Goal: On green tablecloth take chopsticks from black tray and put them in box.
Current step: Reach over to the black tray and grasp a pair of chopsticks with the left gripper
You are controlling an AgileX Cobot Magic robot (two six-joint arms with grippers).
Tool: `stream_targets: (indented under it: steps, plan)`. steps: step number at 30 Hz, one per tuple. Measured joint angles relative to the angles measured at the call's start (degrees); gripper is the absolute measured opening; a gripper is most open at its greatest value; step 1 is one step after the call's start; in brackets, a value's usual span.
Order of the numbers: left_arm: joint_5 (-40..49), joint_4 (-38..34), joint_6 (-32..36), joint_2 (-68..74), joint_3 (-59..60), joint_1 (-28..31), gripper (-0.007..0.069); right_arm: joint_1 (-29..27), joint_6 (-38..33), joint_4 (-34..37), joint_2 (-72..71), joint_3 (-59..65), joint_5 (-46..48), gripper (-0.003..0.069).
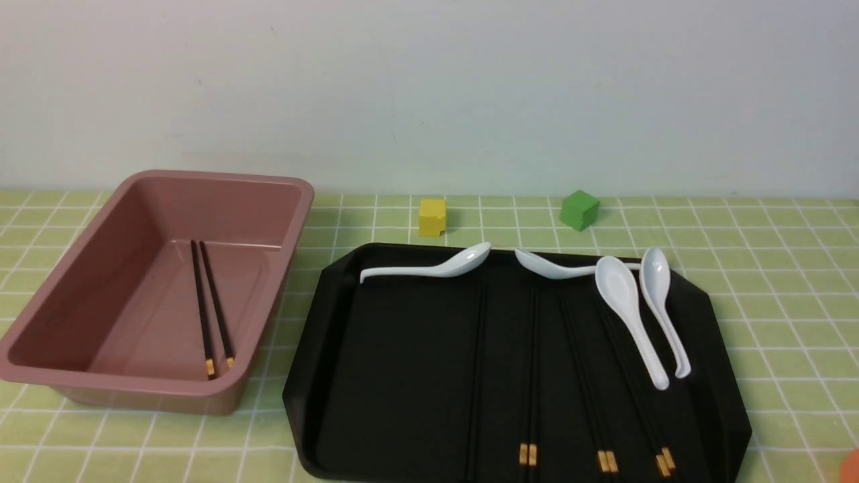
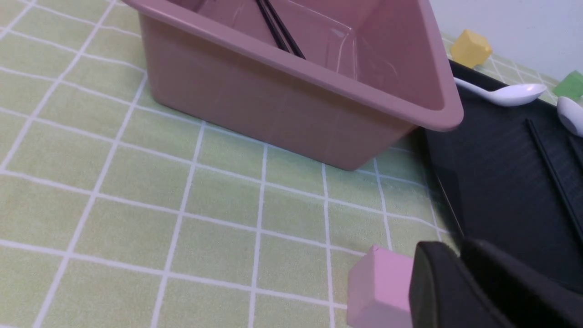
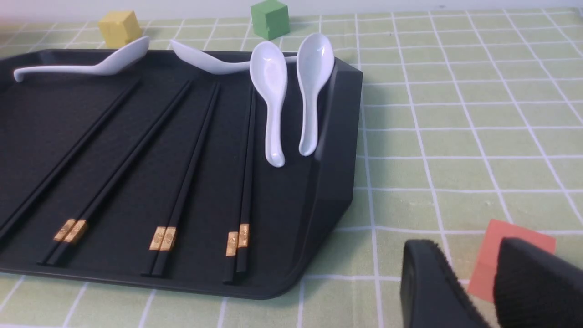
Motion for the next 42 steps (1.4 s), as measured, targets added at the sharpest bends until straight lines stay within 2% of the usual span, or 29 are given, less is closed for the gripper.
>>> stream_targets:
  steps: [24, 28, 34, 36, 39, 41, 42]
  plan:
    - [-0.2, -1.9, -0.3, 0.0, 0.0, 0.0, 0.0093, 0.0, 0.0, 0.0, 0.0, 0.0, 0.0, 0.024]
    - [-0.7, -9.8, -4.0, 0.0, 0.0, 0.0, 0.0093, 0.0, 0.0, 0.0, 0.0, 0.0, 0.0, 0.024]
    - [-1.3, -34.9, -15.5, 0.0, 0.0, 0.0, 0.0096, 0.0, 0.0, 0.0, 0.0, 0.0, 0.0, 0.024]
    - [-1.7, -42.1, -17.0, 0.0, 0.0, 0.0, 0.0097, 0.0, 0.0, 0.0, 0.0, 0.0, 0.0, 0.024]
    - [-2.5, -48.6, -18.4, 0.0, 0.0, 0.0, 0.0101, 0.0, 0.0, 0.0, 0.0, 0.0, 0.0, 0.024]
    - [-2.4, -57.9, -20.3, 0.0, 0.0, 0.0, 0.0103, 0.0, 0.0, 0.0, 0.0, 0.0, 0.0, 0.024]
    - [-2.1, -60.3, -19.9, 0.0, -0.4, 0.0, 0.0103, 0.0, 0.0, 0.0, 0.0, 0.0, 0.0, 0.024]
